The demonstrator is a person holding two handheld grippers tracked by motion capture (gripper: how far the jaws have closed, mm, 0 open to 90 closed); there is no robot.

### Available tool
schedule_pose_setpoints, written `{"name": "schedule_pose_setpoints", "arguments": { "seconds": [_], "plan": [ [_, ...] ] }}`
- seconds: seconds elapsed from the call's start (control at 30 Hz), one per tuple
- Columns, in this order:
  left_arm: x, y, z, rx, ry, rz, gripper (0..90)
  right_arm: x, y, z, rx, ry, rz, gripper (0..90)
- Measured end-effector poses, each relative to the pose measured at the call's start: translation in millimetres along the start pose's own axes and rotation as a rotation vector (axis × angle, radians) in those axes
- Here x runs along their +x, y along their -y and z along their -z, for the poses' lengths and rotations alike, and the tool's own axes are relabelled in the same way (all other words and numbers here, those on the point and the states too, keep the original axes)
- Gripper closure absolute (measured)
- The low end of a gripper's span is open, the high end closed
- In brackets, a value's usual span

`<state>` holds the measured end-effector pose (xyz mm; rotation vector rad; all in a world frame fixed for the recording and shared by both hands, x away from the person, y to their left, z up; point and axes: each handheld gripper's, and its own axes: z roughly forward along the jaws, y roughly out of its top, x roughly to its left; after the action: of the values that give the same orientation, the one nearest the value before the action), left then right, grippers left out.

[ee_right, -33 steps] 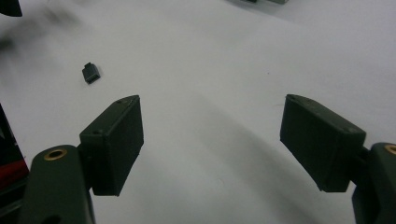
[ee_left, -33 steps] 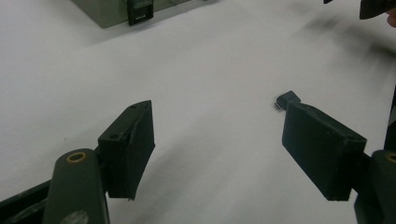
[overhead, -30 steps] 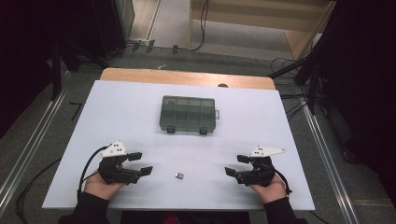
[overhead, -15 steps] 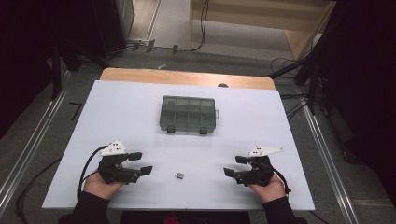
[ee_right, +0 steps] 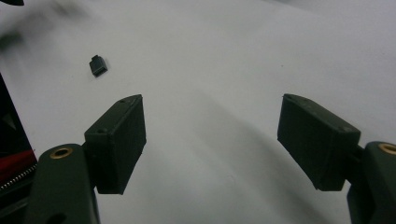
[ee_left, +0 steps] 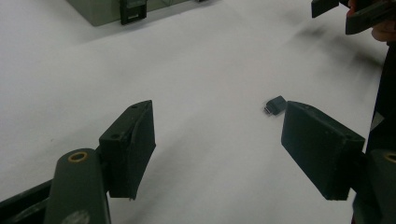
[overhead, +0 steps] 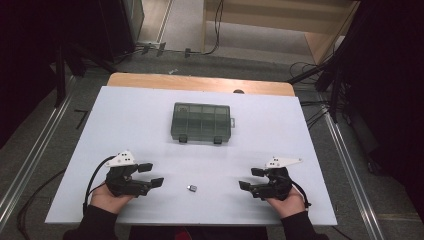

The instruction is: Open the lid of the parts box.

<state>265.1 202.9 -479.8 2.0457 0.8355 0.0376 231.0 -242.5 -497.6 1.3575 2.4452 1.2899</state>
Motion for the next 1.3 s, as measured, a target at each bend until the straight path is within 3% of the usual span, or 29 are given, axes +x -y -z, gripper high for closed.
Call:
{"name": "schedule_pose_setpoints", "arguments": {
  "seconds": [0.83, 1.3],
  "plan": [
    [2.2, -0.2, 1.9, -0.016, -0.001, 0.008, 26.6, -2.2, -6.7, -4.2, 0.012, -0.006, -0.006, 22.6],
    [2.2, 0.0, 0.2, -0.009, 0.010, 0.010, 26.6, -10.1, -23.2, -6.6, -0.009, 0.004, -0.029, 25.5]
  ]
}}
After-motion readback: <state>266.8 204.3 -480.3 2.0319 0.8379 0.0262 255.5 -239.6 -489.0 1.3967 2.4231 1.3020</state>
